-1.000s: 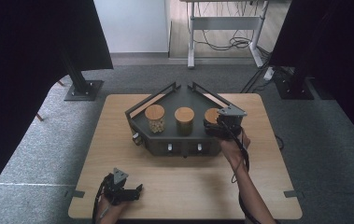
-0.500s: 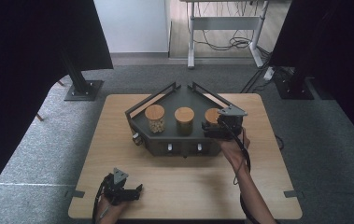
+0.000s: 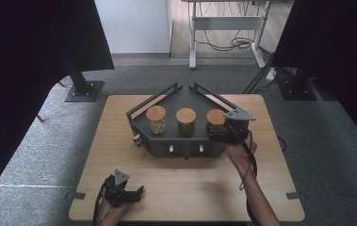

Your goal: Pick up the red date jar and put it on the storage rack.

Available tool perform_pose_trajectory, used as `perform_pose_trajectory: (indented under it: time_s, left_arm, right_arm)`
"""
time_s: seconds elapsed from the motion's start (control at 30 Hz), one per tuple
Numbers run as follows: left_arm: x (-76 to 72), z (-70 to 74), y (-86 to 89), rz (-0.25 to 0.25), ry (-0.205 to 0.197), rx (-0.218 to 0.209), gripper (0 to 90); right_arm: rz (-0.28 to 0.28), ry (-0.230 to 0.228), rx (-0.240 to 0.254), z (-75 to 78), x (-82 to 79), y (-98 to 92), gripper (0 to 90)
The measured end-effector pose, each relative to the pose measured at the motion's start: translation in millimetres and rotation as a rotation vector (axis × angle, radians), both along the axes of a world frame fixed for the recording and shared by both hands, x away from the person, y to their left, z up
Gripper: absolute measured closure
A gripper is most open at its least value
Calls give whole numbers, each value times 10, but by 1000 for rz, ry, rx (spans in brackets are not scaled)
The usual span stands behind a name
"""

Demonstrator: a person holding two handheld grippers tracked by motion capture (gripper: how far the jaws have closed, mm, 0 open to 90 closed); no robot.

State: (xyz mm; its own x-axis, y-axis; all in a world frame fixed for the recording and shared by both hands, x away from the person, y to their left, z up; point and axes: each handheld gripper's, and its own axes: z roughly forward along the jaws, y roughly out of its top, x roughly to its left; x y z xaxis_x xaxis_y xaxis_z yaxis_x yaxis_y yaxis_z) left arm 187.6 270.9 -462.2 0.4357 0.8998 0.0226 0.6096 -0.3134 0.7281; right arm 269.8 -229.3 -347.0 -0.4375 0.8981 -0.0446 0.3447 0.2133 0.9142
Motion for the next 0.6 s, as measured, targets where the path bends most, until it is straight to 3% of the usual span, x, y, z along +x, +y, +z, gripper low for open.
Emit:
perform_pose_trajectory:
  time_s: [0.6]
  left_arm:
    - [-2, -1, -1, 0, 0, -1, 26]
  right_arm:
    - [34, -41, -10, -47, -290, -138, 58]
